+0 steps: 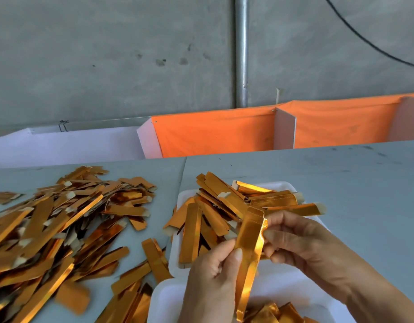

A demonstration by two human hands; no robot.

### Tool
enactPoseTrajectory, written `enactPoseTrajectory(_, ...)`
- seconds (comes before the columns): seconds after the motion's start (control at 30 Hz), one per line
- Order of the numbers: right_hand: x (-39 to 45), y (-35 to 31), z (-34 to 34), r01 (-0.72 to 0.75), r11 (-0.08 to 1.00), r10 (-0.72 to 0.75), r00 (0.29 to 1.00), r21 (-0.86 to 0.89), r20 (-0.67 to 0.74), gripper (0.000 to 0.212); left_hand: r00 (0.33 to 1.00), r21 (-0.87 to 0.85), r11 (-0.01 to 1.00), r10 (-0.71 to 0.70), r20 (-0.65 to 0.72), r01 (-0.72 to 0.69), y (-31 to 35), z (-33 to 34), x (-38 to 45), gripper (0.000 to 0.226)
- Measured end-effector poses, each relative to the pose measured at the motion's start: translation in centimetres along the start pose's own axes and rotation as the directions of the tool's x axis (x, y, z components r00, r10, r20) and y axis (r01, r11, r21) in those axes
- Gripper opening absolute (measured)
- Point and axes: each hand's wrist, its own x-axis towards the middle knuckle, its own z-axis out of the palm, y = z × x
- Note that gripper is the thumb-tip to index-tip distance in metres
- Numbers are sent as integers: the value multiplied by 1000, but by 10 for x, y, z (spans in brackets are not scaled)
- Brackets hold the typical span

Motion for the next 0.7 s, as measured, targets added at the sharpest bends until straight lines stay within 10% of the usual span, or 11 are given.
enactPoseTrajectory(0.47,-1,0,-3,96,995,-95,994,-22,54,58,989,-163,983,-67,129,88,2,1,-1,31)
enactPoseTrajectory(0.7,-2,-2,-2,89,994,-87,996,-58,36,34,990,43,992,112,82,-116,4,7,-5,27)
